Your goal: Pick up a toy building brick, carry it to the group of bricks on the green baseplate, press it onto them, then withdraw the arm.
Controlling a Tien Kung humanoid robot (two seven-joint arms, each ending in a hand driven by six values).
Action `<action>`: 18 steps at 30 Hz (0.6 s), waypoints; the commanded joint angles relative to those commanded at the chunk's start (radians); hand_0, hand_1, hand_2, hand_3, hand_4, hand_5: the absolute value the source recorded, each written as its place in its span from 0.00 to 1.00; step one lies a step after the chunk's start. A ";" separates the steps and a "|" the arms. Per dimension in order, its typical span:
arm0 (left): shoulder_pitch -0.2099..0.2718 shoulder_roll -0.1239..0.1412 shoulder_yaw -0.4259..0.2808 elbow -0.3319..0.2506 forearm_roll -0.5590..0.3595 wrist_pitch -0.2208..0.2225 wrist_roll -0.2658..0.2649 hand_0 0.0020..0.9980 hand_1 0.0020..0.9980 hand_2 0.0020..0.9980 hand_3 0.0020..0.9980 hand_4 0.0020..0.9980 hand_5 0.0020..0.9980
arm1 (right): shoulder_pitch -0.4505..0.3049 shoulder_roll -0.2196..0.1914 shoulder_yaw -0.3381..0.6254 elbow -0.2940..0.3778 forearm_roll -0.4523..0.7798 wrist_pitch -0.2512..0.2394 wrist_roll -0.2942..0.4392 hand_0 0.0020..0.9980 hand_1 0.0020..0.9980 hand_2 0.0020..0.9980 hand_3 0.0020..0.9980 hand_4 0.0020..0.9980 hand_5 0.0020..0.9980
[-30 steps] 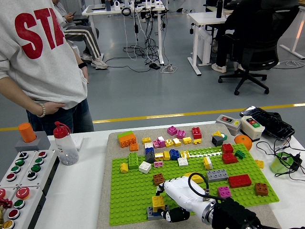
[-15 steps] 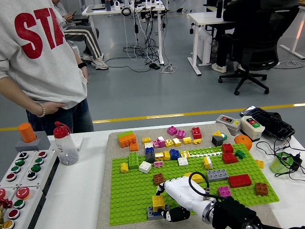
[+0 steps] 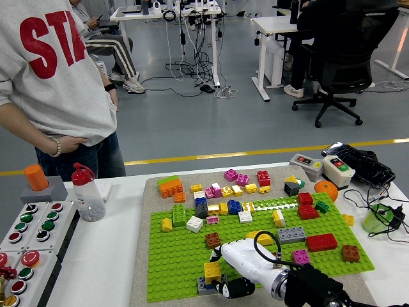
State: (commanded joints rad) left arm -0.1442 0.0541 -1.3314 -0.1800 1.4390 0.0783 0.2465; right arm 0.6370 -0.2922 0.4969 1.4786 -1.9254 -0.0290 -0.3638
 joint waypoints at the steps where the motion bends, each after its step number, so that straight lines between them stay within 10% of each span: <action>1: 0.000 0.000 0.000 0.000 0.000 0.000 0.000 0.66 0.69 0.68 0.58 0.29 1.00 | 0.000 0.000 0.000 -0.001 0.003 0.000 0.001 0.64 0.71 0.72 0.56 0.57 0.26; 18: 0.001 0.000 0.000 0.000 0.000 -0.001 0.001 0.66 0.69 0.68 0.58 0.29 1.00 | 0.000 0.003 -0.002 -0.014 0.021 0.000 0.006 0.64 0.70 0.72 0.56 0.57 0.26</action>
State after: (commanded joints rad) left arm -0.1434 0.0537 -1.3312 -0.1800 1.4387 0.0776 0.2475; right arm 0.6374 -0.2894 0.4947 1.4644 -1.9043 -0.0292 -0.3581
